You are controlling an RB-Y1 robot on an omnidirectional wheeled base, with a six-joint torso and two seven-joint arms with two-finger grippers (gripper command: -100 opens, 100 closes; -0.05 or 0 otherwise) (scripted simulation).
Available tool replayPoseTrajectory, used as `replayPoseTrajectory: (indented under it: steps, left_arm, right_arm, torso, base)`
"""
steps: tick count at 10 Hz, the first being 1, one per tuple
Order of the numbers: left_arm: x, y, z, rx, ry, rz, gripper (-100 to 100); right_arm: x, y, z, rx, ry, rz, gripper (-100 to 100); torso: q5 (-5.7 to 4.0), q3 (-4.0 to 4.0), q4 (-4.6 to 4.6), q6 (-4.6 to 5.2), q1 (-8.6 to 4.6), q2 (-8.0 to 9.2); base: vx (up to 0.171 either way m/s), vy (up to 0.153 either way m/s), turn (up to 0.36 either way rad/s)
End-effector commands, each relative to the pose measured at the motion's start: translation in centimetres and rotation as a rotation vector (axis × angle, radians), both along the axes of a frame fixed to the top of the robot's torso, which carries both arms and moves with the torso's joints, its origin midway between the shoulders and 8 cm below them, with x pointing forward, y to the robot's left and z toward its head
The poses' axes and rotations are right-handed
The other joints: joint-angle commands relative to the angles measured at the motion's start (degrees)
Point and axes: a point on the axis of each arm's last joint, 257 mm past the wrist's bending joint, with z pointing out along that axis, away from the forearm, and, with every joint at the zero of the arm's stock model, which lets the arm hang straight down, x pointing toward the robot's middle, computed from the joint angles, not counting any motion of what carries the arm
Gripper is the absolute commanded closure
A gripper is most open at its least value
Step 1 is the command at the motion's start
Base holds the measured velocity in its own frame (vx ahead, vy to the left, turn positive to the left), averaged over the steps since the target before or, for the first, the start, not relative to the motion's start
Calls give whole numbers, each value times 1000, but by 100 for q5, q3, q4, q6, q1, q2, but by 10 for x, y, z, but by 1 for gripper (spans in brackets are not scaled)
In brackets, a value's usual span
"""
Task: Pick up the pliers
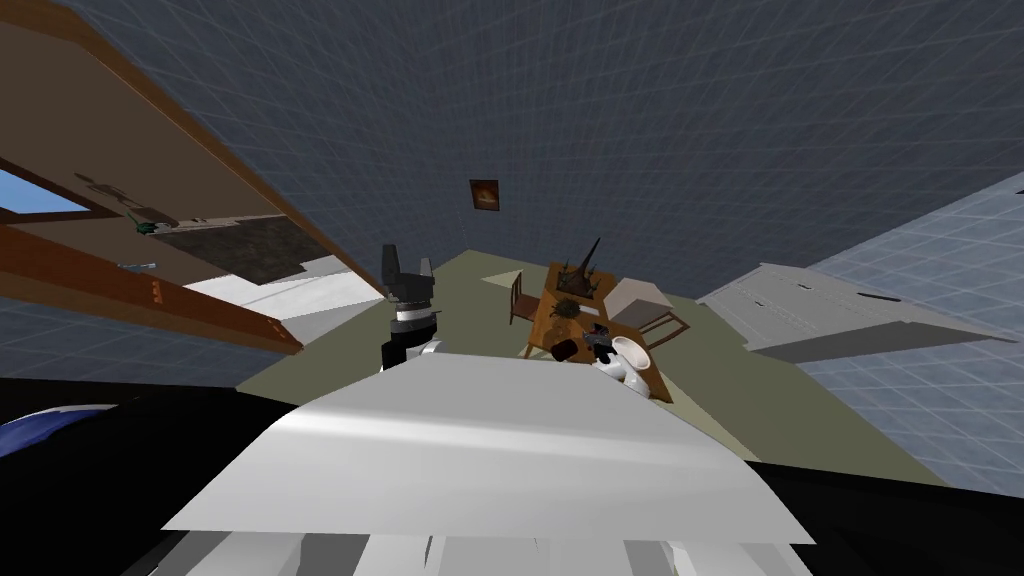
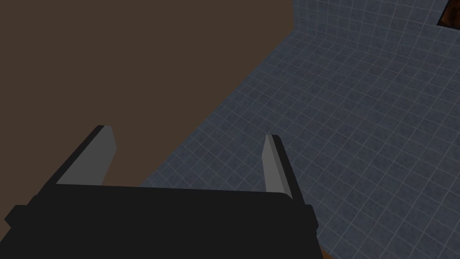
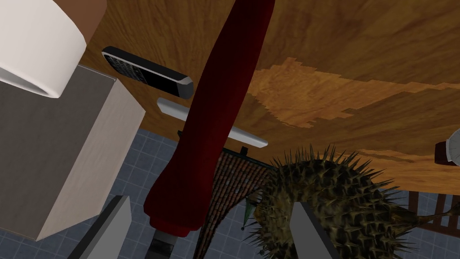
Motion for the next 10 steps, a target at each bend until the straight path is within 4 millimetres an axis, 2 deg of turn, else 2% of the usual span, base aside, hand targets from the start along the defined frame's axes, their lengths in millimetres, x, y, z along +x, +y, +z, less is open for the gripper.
replayPoseTrajectory:
  steps: [1,7,8,9,10]
  left_arm:
    - [0,0,0,0,0,0,0]
    - [0,0,0,0,0,0,0]
    - [0,0,0,0,0,0,0]
    - [0,0,0,0,0,0,0]
    - [0,0,0,0,0,0,0]
  right_arm:
    - [-3,1,-1,-5,3,-7,-100]
    - [-25,5,-3,-11,15,-68,-100]
    - [-34,5,-4,-12,21,-93,-100]
    - [-30,6,-3,-8,15,-82,-100]
    - [-30,6,-3,-11,17,-82,100]
  torso:
    - [0,0,0,0,0,0]
    - [1,2,0,0,5,3]
    - [1,1,0,2,6,2]
    - [1,2,1,1,5,4]
    - [2,1,0,2,12,1]
  base:
    - [-3,-59,59]
    - [-11,-50,86]
    - [-15,-56,115]
    - [-8,-30,29]
    - [-2,-5,-5]
